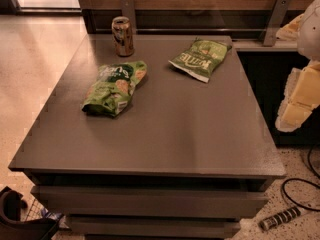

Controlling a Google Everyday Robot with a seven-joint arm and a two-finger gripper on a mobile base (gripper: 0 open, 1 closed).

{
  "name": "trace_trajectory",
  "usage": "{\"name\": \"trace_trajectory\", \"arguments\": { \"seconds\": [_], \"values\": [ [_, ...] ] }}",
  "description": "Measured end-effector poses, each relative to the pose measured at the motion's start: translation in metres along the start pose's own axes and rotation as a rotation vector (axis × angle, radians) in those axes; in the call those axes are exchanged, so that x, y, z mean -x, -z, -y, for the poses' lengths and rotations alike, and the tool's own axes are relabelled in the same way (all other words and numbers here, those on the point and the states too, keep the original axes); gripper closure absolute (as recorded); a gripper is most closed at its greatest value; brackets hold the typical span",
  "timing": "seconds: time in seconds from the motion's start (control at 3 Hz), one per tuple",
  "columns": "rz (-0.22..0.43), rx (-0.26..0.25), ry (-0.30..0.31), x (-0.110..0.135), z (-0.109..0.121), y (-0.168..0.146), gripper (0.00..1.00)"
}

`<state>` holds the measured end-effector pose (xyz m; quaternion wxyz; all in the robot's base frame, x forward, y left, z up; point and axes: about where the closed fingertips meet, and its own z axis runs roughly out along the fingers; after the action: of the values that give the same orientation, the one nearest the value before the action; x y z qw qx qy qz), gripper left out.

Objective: Pick green jalapeno chip bag

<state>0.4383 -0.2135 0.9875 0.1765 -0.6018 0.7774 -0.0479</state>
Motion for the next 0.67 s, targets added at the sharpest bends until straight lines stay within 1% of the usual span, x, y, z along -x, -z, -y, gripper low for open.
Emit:
{"name": "trace_trajectory", "arguments": {
  "seconds": [0.33,0.67],
  "values": [
    [0.005,-0.005,-0.005,0.0,0.003,-0.001,0.0],
    [0.076,-0.076,-0.081,0.001,0.049,-0.009,0.0]
  ]
}}
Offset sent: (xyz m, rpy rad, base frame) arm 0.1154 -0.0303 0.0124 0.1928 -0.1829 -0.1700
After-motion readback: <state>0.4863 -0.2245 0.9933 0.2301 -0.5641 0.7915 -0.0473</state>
